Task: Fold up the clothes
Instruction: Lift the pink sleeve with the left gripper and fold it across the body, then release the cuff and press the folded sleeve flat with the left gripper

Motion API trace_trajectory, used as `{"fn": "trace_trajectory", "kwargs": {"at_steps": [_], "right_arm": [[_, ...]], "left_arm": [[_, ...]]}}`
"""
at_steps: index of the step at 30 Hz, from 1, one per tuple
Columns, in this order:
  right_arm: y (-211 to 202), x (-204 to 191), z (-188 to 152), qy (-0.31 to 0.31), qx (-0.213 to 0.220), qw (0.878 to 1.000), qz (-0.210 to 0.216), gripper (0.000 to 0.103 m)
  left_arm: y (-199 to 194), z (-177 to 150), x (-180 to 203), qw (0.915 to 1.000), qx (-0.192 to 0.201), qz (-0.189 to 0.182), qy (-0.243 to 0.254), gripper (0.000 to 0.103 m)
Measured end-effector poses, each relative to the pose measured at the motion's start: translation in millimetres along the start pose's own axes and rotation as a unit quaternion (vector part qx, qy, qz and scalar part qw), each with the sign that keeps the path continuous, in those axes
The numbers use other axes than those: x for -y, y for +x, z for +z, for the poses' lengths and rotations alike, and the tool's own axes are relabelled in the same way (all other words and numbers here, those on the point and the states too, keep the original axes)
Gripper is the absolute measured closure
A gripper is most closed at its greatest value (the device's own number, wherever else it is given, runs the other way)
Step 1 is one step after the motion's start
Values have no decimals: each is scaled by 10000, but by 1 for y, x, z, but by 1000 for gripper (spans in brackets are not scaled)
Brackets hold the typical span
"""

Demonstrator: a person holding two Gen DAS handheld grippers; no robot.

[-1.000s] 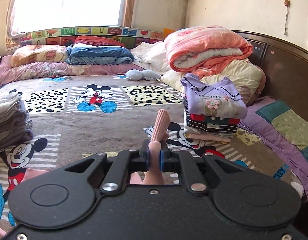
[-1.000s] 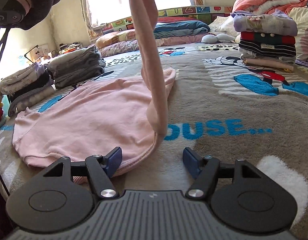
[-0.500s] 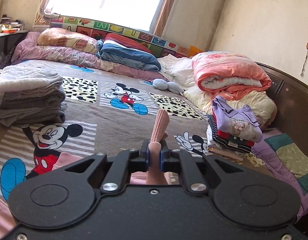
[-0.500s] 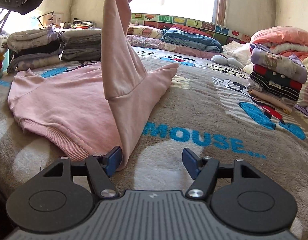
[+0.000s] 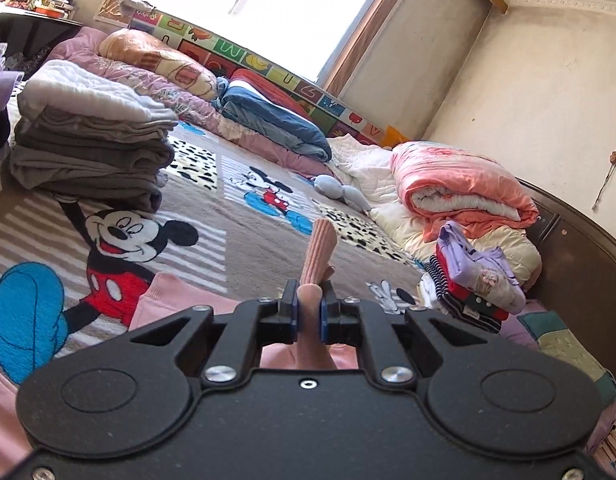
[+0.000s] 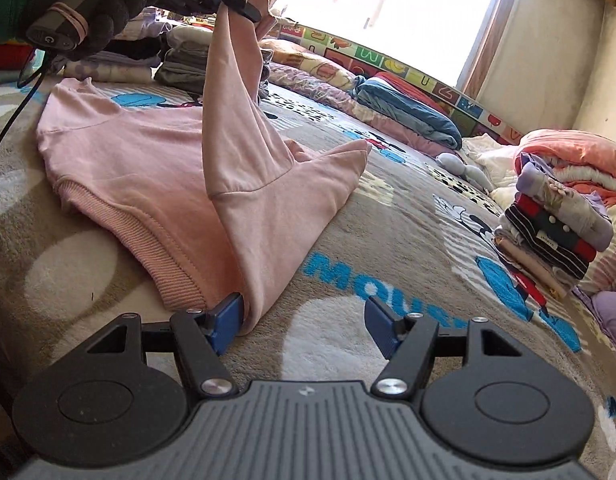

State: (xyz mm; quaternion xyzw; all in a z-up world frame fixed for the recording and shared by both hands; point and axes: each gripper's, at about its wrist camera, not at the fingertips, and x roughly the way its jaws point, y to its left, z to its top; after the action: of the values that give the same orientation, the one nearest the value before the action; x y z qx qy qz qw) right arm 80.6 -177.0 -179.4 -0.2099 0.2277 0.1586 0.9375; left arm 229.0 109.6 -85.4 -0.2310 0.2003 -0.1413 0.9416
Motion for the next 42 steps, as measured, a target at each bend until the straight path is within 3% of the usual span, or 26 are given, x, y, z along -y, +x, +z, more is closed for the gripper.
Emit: {"fn": "trace_trajectory", "kwargs": {"at_steps": [5,12,15,18,21,26,33,35,37,38,42], "right_arm": [[1,-7,1,-313,30,9995,-63,36],[1,-9,1,-452,54,9989,-79,36],[1,-7,1,-455,73,9989,-62,36],[-1,-6,0,-508,90,9987,-39,36],[-5,-7,-2,-599,25,9982,-59,33],[-17,-5,-7,-710,-39,9975,-22,31],[-34,-6,-1,-626,449,9966,297,31],[-30,-6,7,-445,594,9961,485,31],[-22,-7,17,-281,779,9939,730,31],[-16,-9,23,-241,877,9927,798,30],[12,-11,40,13,884,9897,1126,30]], "left_arm": [[0,-11,-32,9993,-185,117,-304,96],[-13,-18,-42,9990,-218,312,-254,96],[-7,-25,-47,9972,-422,576,-235,96],[2,-34,-57,9903,-899,1006,-339,96],[1,-39,-62,9851,-1081,1301,-306,95],[-10,-38,-68,9812,-1026,1593,-358,86],[-27,-22,-67,9686,-533,2408,-300,85],[-27,-20,-54,9719,-469,2304,-136,83],[-25,-19,-39,9764,-452,2113,26,60],[-23,-19,-31,9785,-451,2008,122,53],[-4,-25,14,9850,-647,1476,612,51]]}}
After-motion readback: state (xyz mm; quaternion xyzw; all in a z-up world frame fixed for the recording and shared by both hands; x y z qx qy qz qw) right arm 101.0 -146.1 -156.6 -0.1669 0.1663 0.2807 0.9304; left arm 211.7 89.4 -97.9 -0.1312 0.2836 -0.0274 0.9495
